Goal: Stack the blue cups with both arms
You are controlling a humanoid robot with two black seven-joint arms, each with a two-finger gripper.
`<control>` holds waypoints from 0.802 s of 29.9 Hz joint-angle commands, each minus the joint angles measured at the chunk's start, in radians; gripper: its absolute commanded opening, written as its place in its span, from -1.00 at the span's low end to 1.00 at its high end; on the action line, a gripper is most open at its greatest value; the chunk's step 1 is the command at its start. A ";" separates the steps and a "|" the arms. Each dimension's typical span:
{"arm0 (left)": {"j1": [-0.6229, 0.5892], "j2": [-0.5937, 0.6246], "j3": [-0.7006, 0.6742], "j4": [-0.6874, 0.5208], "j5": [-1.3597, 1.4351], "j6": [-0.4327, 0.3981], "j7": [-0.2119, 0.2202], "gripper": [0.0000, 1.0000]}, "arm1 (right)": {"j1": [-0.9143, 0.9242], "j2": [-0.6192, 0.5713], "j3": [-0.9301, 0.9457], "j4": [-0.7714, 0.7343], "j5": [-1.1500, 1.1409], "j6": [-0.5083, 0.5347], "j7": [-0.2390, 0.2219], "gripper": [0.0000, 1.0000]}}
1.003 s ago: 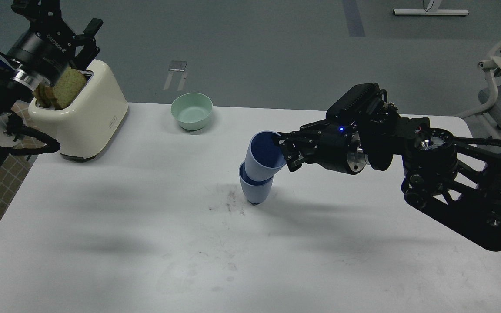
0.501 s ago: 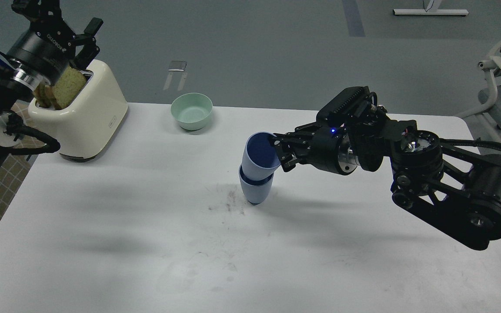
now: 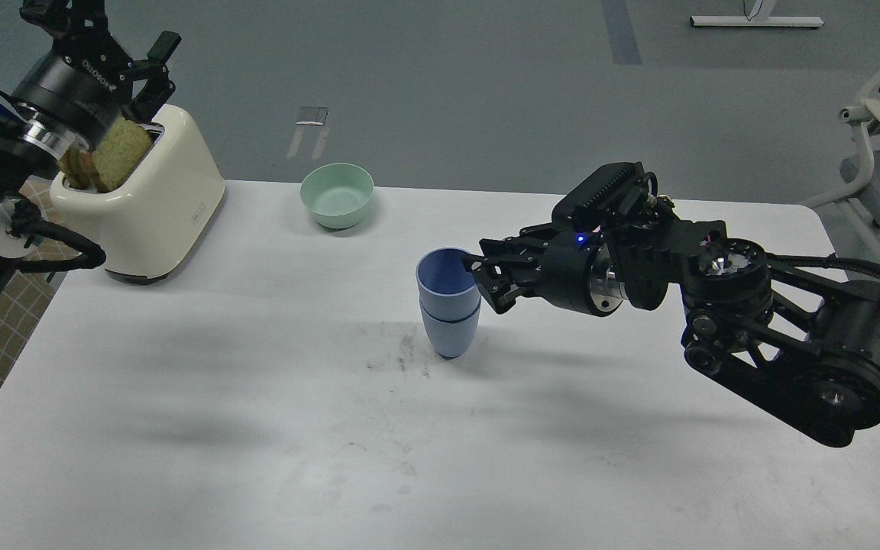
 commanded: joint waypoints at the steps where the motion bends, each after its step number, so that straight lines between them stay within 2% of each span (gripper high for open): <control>1: 0.000 0.000 0.000 0.000 0.000 0.000 0.000 0.95 | 0.006 0.000 0.011 0.002 0.002 0.000 0.003 0.37; 2: 0.000 0.000 0.000 0.000 0.000 0.000 0.000 0.95 | 0.006 0.000 0.033 0.001 0.004 0.000 0.006 0.80; 3: 0.000 0.000 0.000 0.000 0.000 0.000 0.000 0.95 | 0.005 0.001 0.070 -0.001 0.007 0.000 0.006 1.00; 7: 0.000 0.000 0.000 0.000 0.000 -0.002 0.000 0.95 | 0.000 0.012 0.185 -0.004 0.007 0.000 0.008 1.00; 15: -0.009 0.001 -0.002 0.000 -0.002 -0.005 0.000 0.95 | -0.015 0.138 0.538 -0.050 0.025 0.000 0.008 1.00; 19: -0.009 -0.002 -0.003 0.000 -0.005 -0.009 0.000 0.95 | -0.012 0.158 0.673 -0.120 0.125 0.000 0.009 1.00; 24: -0.011 -0.018 -0.005 0.000 -0.040 -0.011 0.000 0.95 | -0.038 0.140 0.794 -0.131 0.290 0.000 0.009 1.00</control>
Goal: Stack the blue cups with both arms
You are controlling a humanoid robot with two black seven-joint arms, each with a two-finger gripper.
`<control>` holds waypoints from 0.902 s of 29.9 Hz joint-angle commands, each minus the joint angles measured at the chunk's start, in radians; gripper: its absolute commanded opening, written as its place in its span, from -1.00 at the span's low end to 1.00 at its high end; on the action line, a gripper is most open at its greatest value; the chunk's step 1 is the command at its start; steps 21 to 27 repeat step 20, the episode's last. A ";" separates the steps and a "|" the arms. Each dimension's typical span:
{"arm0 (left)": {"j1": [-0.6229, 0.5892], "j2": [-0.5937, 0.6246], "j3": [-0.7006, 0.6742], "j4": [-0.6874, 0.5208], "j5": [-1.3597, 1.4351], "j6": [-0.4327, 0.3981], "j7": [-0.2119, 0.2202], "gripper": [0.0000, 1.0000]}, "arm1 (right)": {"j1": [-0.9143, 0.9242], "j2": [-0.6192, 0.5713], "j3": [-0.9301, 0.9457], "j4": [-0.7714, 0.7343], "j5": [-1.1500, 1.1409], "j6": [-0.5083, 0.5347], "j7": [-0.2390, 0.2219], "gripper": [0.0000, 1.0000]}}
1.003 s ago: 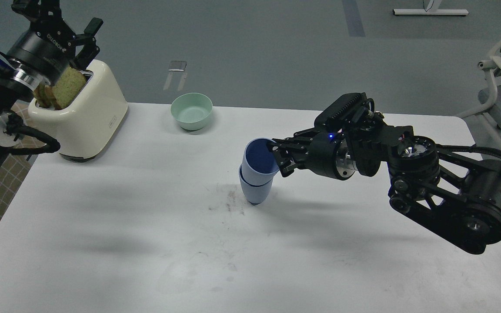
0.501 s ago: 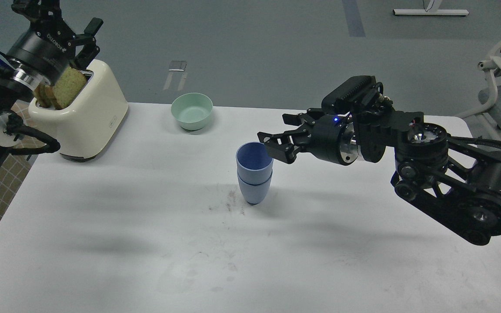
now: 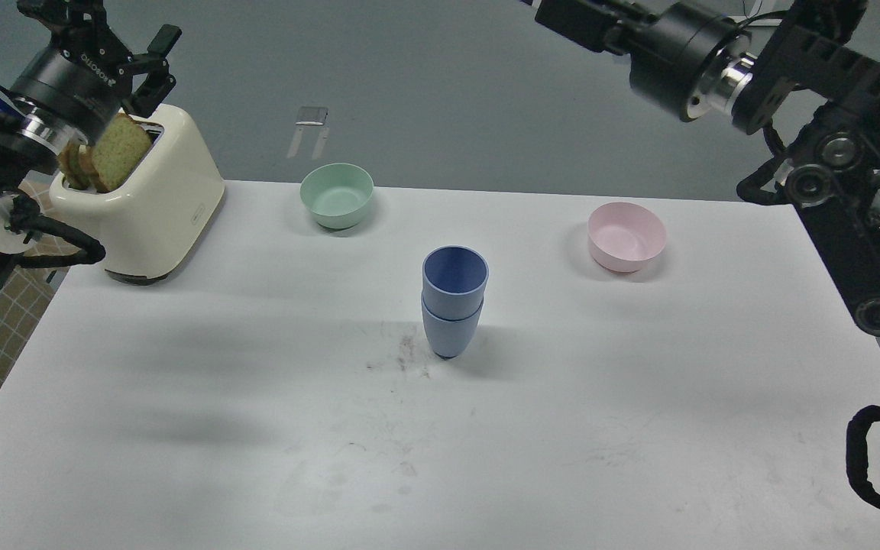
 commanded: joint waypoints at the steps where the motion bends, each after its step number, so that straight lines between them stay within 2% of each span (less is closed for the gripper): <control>1: -0.002 -0.007 0.000 0.000 -0.036 -0.003 0.000 0.95 | -0.034 -0.022 0.105 -0.008 0.143 0.000 0.000 1.00; 8: -0.006 -0.022 0.000 0.006 -0.057 -0.001 0.000 0.95 | -0.134 -0.059 0.271 -0.096 0.376 0.000 0.001 1.00; 18: -0.020 -0.058 0.000 0.014 -0.057 0.003 0.000 0.95 | -0.150 -0.071 0.363 -0.372 0.743 0.000 0.003 1.00; 27: -0.022 -0.062 0.000 0.014 -0.059 0.002 0.000 0.95 | -0.150 -0.071 0.363 -0.384 0.783 0.000 0.003 1.00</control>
